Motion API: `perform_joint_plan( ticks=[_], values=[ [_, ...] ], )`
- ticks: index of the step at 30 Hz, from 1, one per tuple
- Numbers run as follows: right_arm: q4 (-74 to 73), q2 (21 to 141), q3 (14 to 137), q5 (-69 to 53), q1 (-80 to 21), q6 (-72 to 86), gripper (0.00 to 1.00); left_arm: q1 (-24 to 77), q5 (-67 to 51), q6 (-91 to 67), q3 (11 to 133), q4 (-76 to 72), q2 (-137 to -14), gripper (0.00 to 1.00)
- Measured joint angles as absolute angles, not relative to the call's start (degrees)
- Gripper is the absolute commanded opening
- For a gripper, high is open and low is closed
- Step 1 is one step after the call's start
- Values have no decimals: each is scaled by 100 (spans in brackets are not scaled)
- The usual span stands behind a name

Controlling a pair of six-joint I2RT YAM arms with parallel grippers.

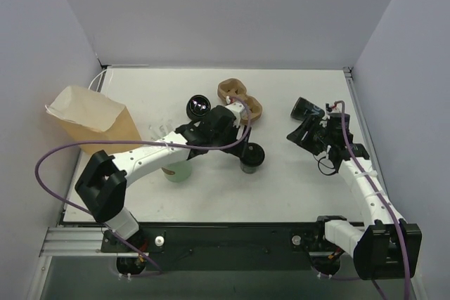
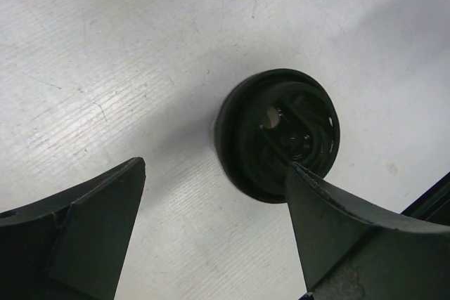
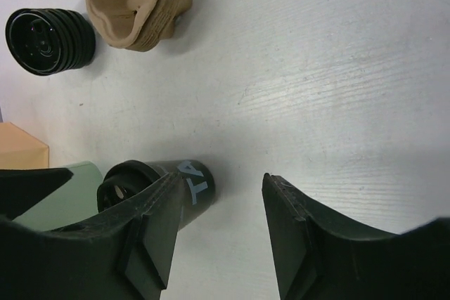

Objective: Pack the takeout coffee

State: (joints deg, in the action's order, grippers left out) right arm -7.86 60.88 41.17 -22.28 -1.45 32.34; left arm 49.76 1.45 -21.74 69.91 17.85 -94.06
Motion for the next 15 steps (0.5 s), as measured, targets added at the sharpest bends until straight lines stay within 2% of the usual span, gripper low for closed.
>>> perform_joint_plan(
  ticks=[8, 15],
  values=[
    [-1031, 6344, 4488, -1643, -148, 2790, 56, 4816, 143, -2027, 6991, 2043, -8997, 91],
    [-1004, 7758, 6152, -502, -145, 2036, 67, 4792, 196, -1470, 7057, 2801, -8750, 94]
  ],
)
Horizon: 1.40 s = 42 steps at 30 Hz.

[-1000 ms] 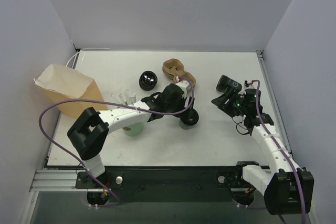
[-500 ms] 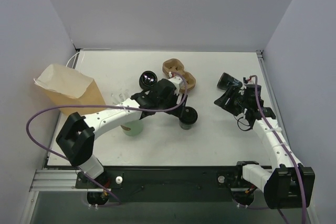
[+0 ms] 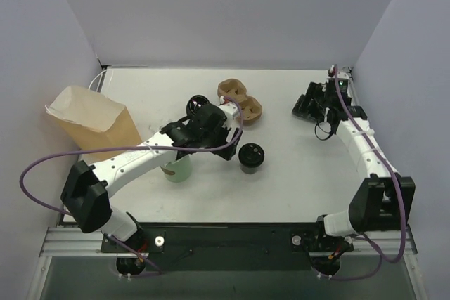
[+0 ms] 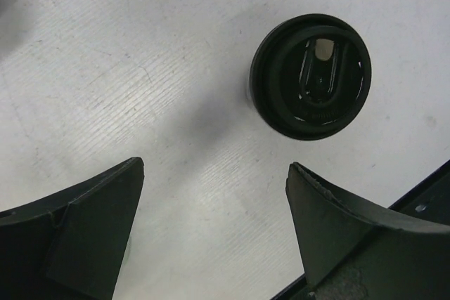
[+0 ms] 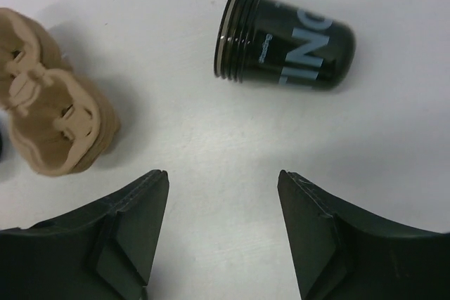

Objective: Pack the takeout coffee

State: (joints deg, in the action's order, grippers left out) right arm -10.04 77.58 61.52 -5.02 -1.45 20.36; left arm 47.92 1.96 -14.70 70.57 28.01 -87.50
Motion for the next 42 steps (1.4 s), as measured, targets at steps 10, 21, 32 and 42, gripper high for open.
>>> perform_joint_plan(
  ticks=[10, 21, 32, 42],
  values=[
    [-1229, 9786, 8071, 972, -148, 1168, 73, 4845, 259, -1105, 6309, 2845, -7229, 97],
    [-1518, 11585, 10088, 1949, -464, 1133, 73, 5487, 1031, -934, 6152, 2987, -6847, 97],
    [-2012, 12763, 11456, 2786, -860, 1039, 72, 5717, 1490, -803, 6016, 2956, -5999, 97],
    [-2700, 13203, 11570, 3140, -819, 1072, 53, 5771, 1693, -725, 5894, 2928, -5690, 97]
  ],
)
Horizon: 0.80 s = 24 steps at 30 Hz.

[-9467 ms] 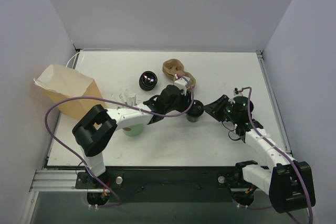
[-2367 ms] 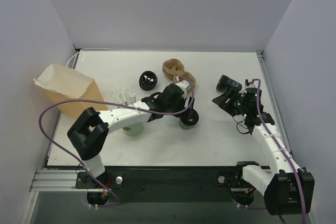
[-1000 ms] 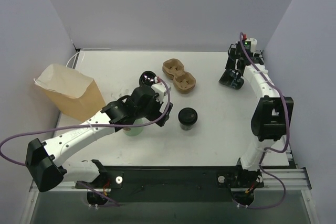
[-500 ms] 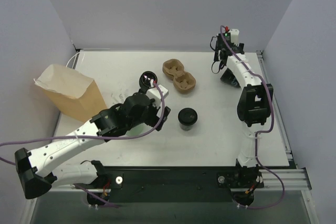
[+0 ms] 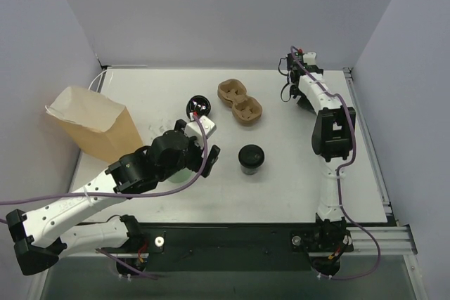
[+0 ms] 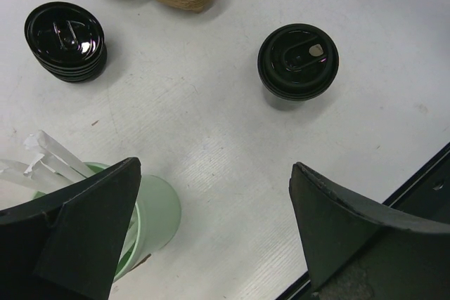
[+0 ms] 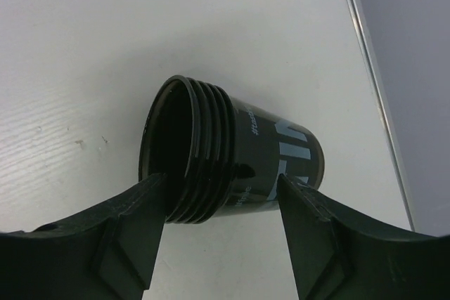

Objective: Pack the takeout coffee

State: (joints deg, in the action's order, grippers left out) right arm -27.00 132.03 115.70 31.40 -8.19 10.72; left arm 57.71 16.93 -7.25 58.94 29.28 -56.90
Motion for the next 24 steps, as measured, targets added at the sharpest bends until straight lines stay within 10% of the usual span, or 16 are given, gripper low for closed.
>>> perform_joint_plan(
  ticks=[9, 24],
  values=[
    [-2845, 12811, 10860, 3640, -801, 1140, 0, 5778, 1804, -709, 5867, 2906, -5542, 97],
    [-3142, 10243, 9072, 2032, -285, 1951, 0, 5808, 1802, -705, 5771, 2751, -5310, 97]
  ],
)
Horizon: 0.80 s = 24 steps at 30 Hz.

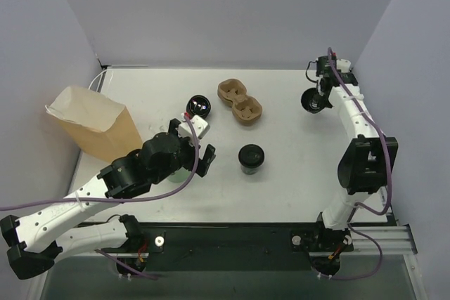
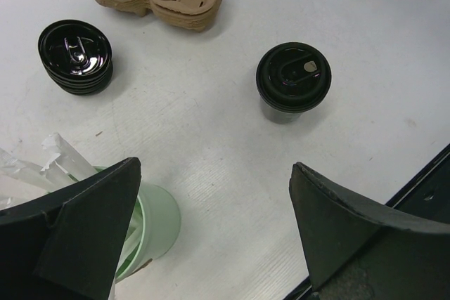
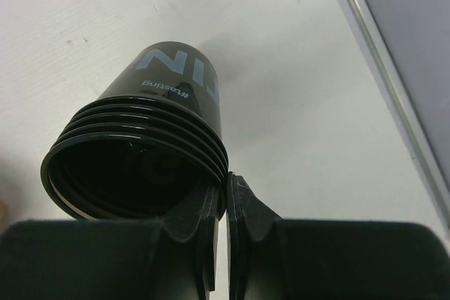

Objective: Pack the takeout coffee

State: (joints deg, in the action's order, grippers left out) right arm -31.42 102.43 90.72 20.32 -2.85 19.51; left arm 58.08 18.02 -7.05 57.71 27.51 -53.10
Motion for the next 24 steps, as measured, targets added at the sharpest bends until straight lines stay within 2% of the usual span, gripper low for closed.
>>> perform_joint_plan(
  ticks=[5, 14, 19, 24],
  values=[
    [-3389, 9765, 8757, 1214, 180, 2451, 5, 5808, 1732, -709, 5769, 2694, -5391, 97],
    [-3791, 9771, 8433, 231, 528, 2895, 7, 5819, 1616, -797, 5758, 2681, -5498, 97],
    [-3844, 9806, 8346, -62, 567, 2993, 13, 5819, 1579, -908, 5758, 2683, -5544, 97],
    [-3848, 9806, 8335, -158, 655, 2995, 26, 5819, 1573, -1017, 5758, 2762, -5649, 97]
  ],
)
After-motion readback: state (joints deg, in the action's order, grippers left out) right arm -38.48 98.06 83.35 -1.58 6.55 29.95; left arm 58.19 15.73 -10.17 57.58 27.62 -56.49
